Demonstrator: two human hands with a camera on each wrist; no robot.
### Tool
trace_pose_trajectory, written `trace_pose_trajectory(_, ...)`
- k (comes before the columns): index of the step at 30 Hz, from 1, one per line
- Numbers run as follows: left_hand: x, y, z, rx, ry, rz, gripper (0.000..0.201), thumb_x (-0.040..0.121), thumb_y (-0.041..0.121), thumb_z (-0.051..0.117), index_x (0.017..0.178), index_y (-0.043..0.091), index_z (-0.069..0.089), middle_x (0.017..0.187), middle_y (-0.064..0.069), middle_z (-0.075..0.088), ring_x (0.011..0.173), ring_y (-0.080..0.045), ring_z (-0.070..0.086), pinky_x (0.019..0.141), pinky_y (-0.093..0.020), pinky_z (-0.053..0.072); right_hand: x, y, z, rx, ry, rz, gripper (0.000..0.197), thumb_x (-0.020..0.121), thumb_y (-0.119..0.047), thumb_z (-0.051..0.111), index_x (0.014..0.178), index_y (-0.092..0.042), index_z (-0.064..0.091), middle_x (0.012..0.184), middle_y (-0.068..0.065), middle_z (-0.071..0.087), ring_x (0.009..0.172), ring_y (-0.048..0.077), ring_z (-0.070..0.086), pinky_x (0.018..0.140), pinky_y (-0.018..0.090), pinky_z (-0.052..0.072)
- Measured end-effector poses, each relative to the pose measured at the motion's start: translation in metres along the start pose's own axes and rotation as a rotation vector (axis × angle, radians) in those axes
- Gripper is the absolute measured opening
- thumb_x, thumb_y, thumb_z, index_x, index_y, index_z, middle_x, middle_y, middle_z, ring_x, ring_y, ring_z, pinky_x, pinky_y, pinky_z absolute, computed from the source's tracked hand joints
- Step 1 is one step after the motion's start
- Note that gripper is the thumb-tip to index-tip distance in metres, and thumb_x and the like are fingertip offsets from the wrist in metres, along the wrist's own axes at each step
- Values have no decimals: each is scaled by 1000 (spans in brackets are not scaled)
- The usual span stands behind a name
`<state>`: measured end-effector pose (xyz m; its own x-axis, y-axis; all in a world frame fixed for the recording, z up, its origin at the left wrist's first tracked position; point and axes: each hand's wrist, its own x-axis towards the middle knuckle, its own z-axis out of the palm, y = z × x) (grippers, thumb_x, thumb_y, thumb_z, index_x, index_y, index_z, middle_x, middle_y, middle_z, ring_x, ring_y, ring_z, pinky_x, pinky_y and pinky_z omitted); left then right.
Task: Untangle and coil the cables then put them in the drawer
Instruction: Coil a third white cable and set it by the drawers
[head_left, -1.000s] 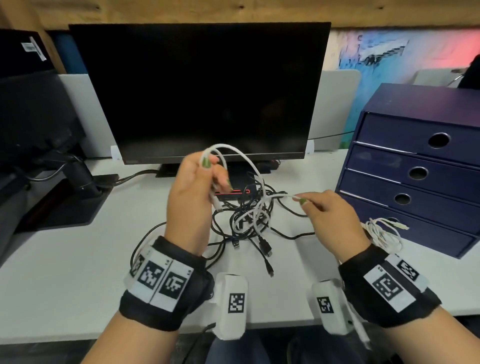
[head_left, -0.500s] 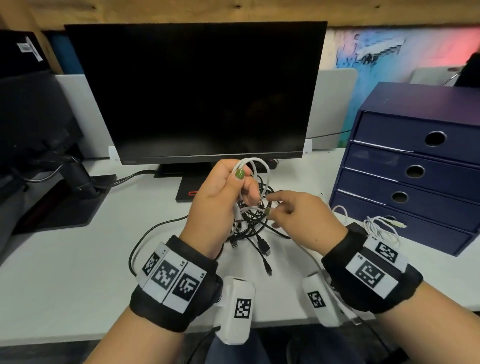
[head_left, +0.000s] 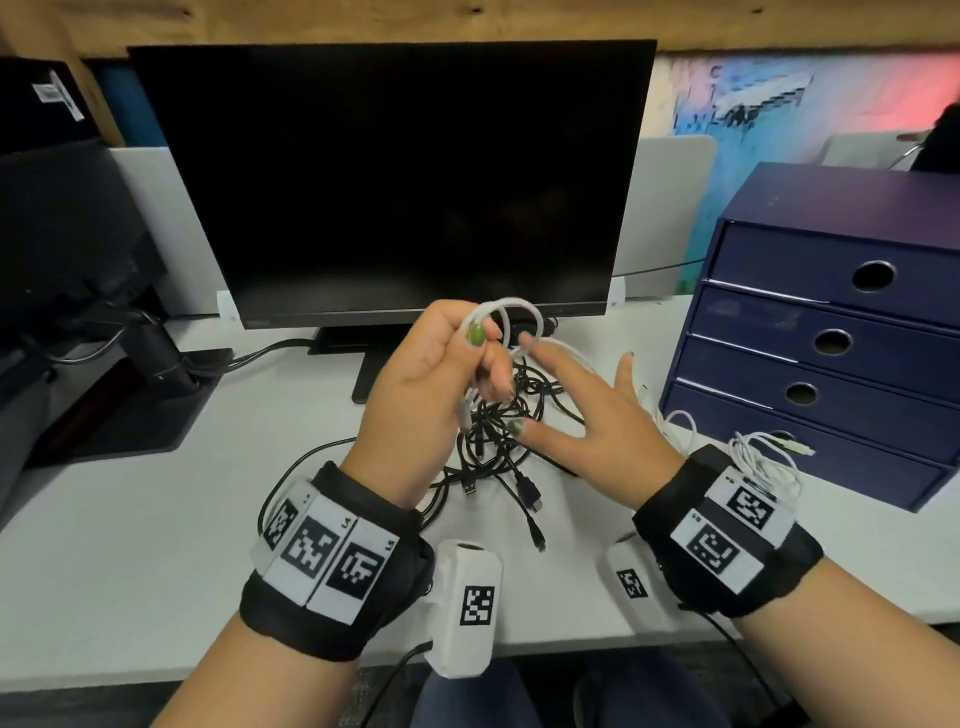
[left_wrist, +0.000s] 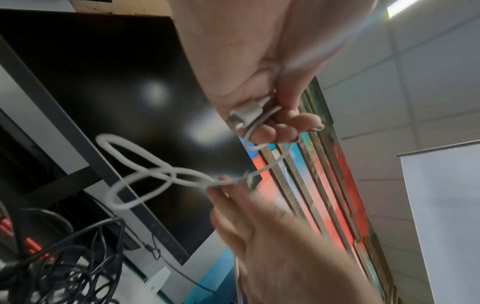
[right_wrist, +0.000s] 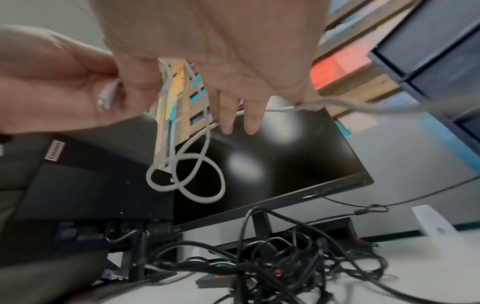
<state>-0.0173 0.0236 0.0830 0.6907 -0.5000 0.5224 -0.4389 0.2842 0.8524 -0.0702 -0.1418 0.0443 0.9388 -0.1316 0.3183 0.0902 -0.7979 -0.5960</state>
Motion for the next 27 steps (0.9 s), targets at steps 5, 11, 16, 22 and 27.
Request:
trace_pose_trajectory(5,0,-6,3,74,13,-73,18,97,24,38,91,22,55,64,5,58,69,-18,52,71,-31,48,-5,-16,7,471,156,-29,31,78,-38,74,108,-34,66,105,-19,70,105,-5,60,116,51,15)
trace_pose_trajectory(11,-1,-10,-3,171,117,-97,24,102,13,35,88,20,53,59,8,56,63,-9,49,52,-14,40,-3,-16,5,773,248,115,16,73,-11,78,87,-19,73,89,8,73,83,15,67,79,26,52)
trace_pose_trajectory(16,0,-18,-6,76,325,-92,26,102,12,35,86,19,54,59,8,52,62,-12,47,53,-21,39,-3,-4,3,518,168,100,49,87,-15,68,129,-35,53,82,-5,71,87,5,66,91,13,43)
trace_pose_trajectory(22,5,-20,-20,-70,629,-82,28,100,8,37,79,19,52,57,11,50,52,-2,48,55,-15,41,-11,10,-6,16,279,27,26,95,-18,55,116,-29,67,102,-5,74,100,12,63,104,25,40)
trace_pose_trajectory(27,14,-20,-42,-268,836,-25,29,101,4,33,83,14,53,51,11,53,51,-5,49,59,-20,42,-9,40,-14,261,392,246,20,96,-20,47,89,-30,62,88,-8,73,87,18,69,85,40,53)
